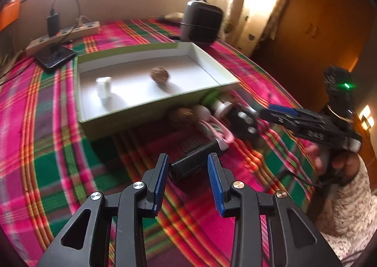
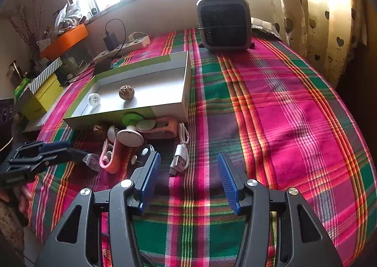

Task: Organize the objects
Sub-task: 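Grasp the black rectangular device with the left gripper while the right grasps the white USB cable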

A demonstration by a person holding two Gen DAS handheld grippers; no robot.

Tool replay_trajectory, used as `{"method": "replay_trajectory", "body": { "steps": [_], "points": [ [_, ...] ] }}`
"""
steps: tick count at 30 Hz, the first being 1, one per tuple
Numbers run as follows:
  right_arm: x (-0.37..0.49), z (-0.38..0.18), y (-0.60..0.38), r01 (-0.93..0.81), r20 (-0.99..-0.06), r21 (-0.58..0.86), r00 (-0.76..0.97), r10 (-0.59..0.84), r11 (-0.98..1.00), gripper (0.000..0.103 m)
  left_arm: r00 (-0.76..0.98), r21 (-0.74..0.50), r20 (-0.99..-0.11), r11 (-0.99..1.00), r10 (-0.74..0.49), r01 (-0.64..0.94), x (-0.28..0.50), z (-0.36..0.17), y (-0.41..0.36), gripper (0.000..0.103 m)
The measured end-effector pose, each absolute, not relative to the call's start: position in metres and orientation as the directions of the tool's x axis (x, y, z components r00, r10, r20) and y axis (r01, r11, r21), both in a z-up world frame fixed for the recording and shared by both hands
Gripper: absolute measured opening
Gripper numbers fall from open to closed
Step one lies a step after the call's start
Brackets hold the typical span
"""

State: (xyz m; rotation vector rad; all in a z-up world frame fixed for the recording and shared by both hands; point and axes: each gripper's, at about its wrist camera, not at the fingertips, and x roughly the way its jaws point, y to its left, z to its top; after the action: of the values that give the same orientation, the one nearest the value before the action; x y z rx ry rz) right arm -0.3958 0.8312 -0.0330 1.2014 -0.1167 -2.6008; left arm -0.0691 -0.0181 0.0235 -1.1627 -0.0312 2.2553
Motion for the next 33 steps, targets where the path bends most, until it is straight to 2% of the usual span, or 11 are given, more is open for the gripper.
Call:
{"method": "replay_trajectory", "body": {
  "steps": [22, 26, 30, 33],
  "points": [
    [-0.401, -0.044, 0.825, 0.253, -0.758, 0.129, -0.598, -0.26, -0.959, 0.052, -0.402, -0.18, -0.779, -0.786, 0.481, -0.591, -0.054, 0.019, 0.02, 0.034],
    [-0.406, -0.047, 0.822, 0.263, -0.767, 0.113, -0.59, -0.252, -0.958, 0.052, -0.399, -0.144, -0.791, -0.775, 0.464, -0.615, -0.049, 0.016, 0.026, 0.034],
    [-0.411, -0.049, 0.815, 0.276, -0.775, 0.068, -0.591, -0.225, -0.959, 0.052, -0.419, -0.044, -0.81, -0.755, 0.41, -0.654, -0.041, 0.014, 0.036, 0.035],
    [-0.416, -0.049, 0.81, 0.291, -0.778, 0.045, -0.59, -0.217, -0.956, 0.052, -0.393, -0.066, -0.815, -0.742, 0.426, -0.667, -0.042, 0.012, 0.04, 0.035]
  ]
}}
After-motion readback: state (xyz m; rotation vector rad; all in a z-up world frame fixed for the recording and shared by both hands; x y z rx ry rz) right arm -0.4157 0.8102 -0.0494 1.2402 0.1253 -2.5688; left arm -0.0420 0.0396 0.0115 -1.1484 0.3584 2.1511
